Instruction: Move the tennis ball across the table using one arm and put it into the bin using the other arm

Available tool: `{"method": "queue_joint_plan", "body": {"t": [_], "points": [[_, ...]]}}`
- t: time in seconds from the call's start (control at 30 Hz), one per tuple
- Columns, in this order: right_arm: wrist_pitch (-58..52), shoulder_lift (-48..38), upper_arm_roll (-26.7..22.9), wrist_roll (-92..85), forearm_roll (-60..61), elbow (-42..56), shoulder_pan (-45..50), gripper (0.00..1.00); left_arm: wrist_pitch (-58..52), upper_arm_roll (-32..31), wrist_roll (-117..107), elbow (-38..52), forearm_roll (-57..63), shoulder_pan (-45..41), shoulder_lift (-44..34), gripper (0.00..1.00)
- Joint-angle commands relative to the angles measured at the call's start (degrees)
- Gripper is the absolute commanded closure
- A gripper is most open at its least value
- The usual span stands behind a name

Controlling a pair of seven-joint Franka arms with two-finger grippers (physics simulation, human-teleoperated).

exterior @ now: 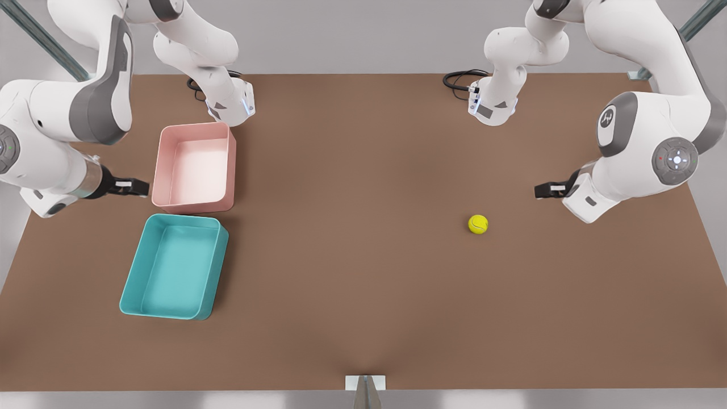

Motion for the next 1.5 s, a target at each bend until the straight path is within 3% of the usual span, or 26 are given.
{"method": "queue_joint_plan", "body": {"t": [0.0,0.03,0.07,0.1,0.13,0.2,0.23,0.3,0.37,0.47,0.53,0.73,0.8,0.9,1.47], "points": [[4.5,-0.4,-0.1,-1.4,0.3,-1.0,0.0,0.0,1.8,0.0,-4.1,0.0,0.1,0.0,0.1,0.0],[4.4,-0.4,-0.3,-1.6,-0.4,-0.9,0.4,0.0,1.8,0.0,-3.9,0.0,-0.1,0.0,0.1,0.0],[3.5,0.2,-0.3,-1.9,-0.1,-1.3,0.1,0.0,1.7,0.1,-1.5,-0.2,-0.8,0.0,0.0,0.08],[2.6,0.0,-0.5,-1.9,-0.3,-2.0,0.1,0.0,1.3,0.0,0.6,-1.0,-0.5,-0.3,0.5,0.7],[2.0,0.3,-0.4,-1.9,0.1,-2.1,0.3,0.0,5.6,-0.4,1.0,-3.7,-0.8,-1.0,1.7,0.79],[4.2,1.7,-0.4,-1.9,-0.5,-2.0,0.1,0.0,22.8,-0.7,18.0,-15.9,-5.5,-0.9,2.3,0.79],[4.0,3.1,-0.4,-1.2,-0.2,0.3,0.4,0.0,27.8,-0.6,36.3,-16.4,-5.4,0.6,4.6,0.79],[1.4,3.0,-0.2,-1.8,-0.5,0.9,0.9,0.0,38.8,-0.7,53.8,-26.3,-4.3,0.2,4.5,0.79],[1.4,3.2,-0.1,-1.3,-0.4,1.1,1.5,0.0,38.8,-0.7,64.5,-28.0,-4.4,-0.4,4.6,0.79],[1.4,4.0,-0.1,-1.2,-0.5,2.5,2.1,0.0,38.9,-0.4,99.6,-31.7,-3.9,1.0,7.0,0.79],[1.3,4.0,-0.1,-1.7,-0.4,2.5,2.1,0.0,39.3,-0.4,101.1,-32.1,5.4,0.7,7.7,0.79],[0.9,4.0,-0.1,-1.9,0.0,2.4,1.9,0.0,46.1,-0.9,117.8,-33.5,6.8,1.5,10.6,0.79],[0.8,4.0,-0.1,-2.0,0.1,2.4,1.9,0.0,56.5,-0.8,117.1,-40.2,8.2,1.7,10.1,0.79],[0.7,4.0,-0.1,-2.0,0.3,2.3,1.9,0.0,58.3,-0.9,112.4,-41.8,8.0,1.5,11.2,0.79],[0.1,4.0,-0.1,-2.6,0.7,2.1,2.0,0.0,56.1,-2.2,100.0,-41.6,5.5,0.0,13.5,0.79]]}}
